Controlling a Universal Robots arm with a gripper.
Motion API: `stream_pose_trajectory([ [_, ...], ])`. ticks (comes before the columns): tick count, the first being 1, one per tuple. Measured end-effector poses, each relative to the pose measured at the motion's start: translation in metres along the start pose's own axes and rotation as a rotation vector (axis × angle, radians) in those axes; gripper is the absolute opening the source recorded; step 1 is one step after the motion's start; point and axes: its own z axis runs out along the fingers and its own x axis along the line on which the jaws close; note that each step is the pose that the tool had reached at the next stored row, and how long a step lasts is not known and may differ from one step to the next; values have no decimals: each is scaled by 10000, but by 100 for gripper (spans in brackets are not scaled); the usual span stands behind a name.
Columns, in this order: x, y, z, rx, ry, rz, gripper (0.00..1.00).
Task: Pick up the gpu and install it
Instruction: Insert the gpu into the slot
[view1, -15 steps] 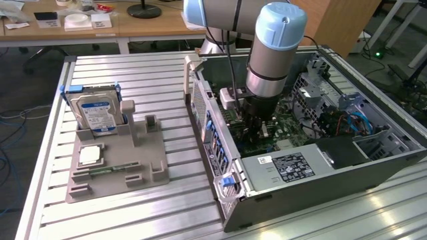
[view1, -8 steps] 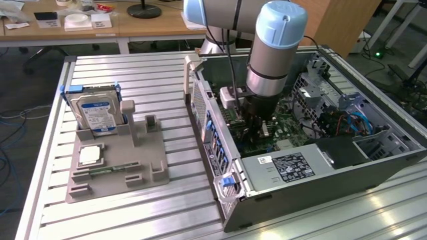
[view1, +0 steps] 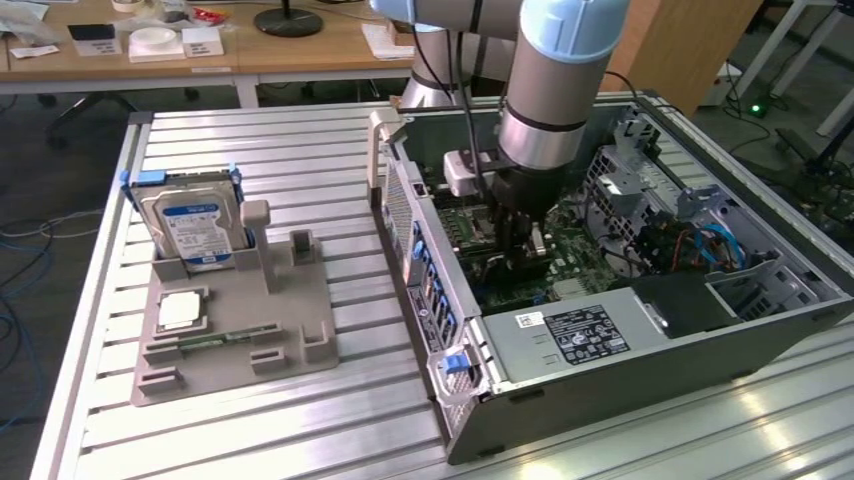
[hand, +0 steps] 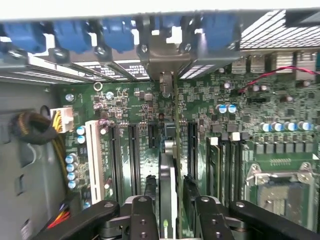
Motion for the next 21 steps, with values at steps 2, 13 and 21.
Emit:
stream_pose_trajectory([
  [2,0,-3,-59,21,-1,0,36],
  [13,1,-15,-263,89,-6,1,36],
  [21,1,-15,-264,88,-6,1,11],
])
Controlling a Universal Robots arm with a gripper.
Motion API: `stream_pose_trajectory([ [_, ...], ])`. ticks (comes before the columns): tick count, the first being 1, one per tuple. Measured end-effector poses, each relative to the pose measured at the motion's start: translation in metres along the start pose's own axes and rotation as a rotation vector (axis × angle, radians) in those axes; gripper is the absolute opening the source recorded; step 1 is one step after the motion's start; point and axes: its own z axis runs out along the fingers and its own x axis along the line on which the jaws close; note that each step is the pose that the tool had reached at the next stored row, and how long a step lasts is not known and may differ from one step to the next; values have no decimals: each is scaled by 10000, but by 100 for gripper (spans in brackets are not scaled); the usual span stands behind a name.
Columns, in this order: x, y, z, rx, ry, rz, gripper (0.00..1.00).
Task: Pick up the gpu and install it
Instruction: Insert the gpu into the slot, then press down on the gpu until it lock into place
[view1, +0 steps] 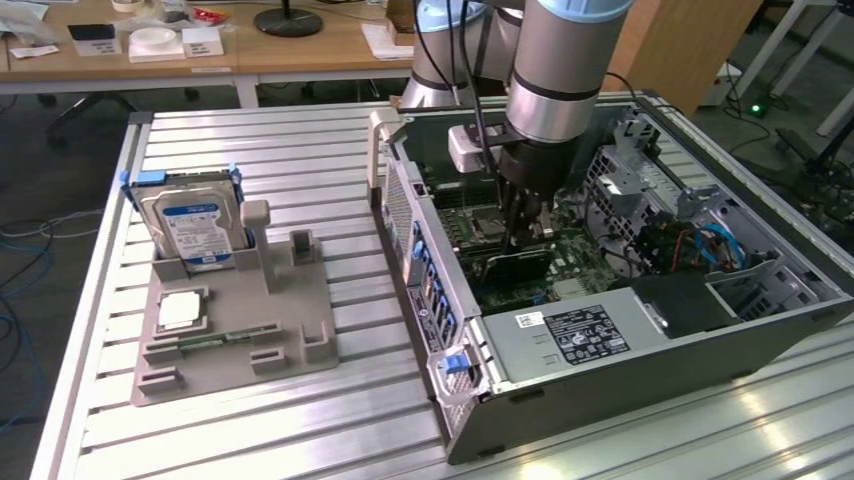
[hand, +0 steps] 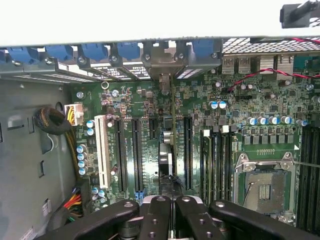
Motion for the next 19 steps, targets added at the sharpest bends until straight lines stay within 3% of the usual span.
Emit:
stream_pose_trajectory([
  [16,0,0,0,0,0,0,11],
  [17,0,0,0,-23,1,0,11],
  [18,0,1,0,-91,5,-1,11],
  [19,0,1,-1,-206,13,0,11],
])
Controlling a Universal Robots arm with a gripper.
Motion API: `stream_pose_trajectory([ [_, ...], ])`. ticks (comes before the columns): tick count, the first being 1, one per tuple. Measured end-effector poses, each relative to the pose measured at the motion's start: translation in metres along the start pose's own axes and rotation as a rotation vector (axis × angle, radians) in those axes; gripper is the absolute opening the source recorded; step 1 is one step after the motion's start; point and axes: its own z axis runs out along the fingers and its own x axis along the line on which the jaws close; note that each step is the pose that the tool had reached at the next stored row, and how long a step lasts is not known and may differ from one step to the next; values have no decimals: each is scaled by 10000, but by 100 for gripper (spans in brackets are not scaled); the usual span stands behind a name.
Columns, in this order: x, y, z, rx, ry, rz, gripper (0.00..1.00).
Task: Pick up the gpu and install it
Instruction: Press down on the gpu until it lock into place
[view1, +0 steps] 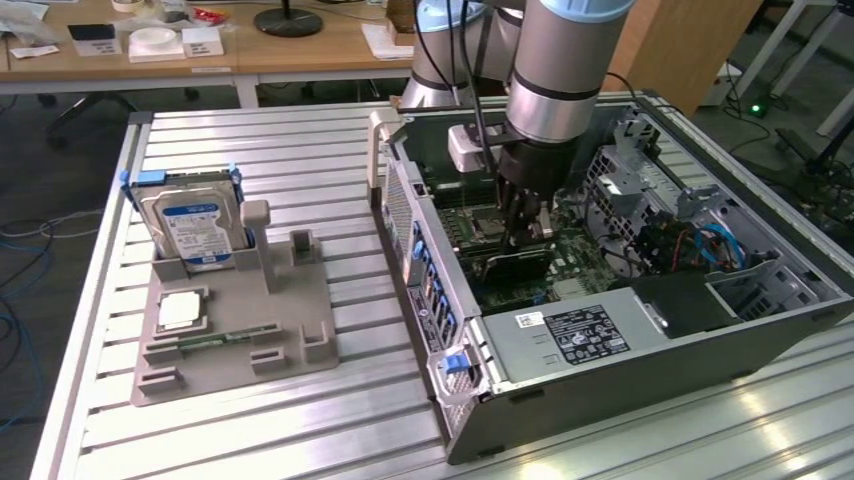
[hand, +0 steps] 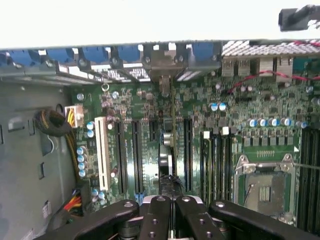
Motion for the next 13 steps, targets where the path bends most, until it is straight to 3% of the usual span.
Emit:
stream_pose_trajectory([
  [1,0,0,0,-69,4,-1,11],
  [5,-1,-10,4,-72,1,-2,11],
  [10,-30,-112,36,-71,2,-3,11],
  [13,-33,-121,40,-71,-5,-186,11],
])
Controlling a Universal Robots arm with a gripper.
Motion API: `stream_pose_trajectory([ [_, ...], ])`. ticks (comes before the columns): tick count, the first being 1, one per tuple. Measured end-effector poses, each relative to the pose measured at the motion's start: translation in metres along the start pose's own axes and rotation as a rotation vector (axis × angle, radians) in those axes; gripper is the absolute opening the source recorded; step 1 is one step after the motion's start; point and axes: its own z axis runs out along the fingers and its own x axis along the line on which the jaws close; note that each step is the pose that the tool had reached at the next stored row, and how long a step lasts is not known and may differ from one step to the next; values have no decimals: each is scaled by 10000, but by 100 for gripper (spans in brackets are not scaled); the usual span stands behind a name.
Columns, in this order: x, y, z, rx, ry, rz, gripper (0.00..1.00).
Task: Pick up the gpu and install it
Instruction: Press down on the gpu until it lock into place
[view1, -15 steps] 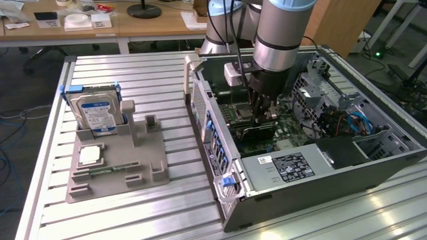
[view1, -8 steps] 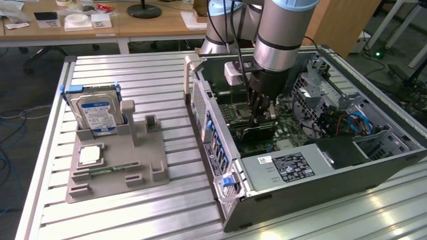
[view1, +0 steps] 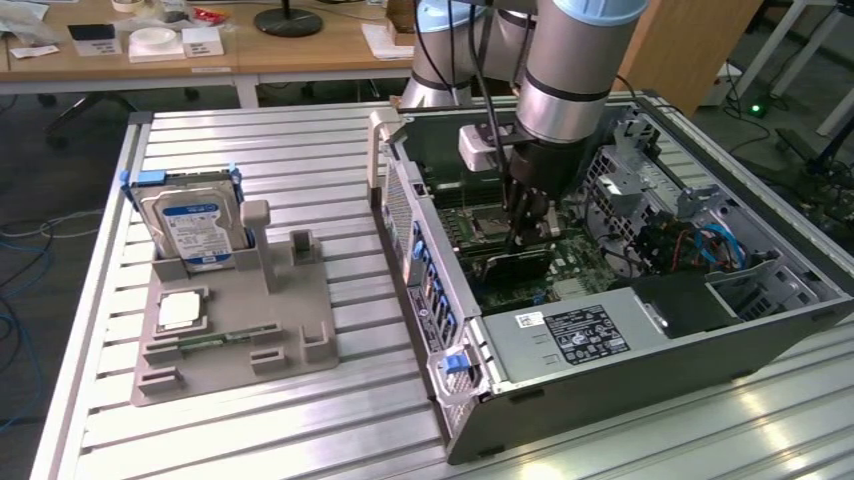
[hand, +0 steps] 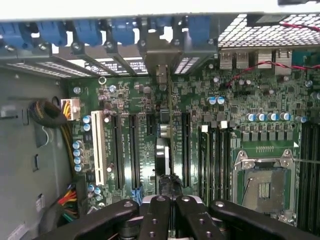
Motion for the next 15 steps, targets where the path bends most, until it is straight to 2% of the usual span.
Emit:
stream_pose_trajectory([
  [3,-1,-10,2,1,-14,-350,11],
  [15,-2,-10,9,2,-18,-355,11],
])
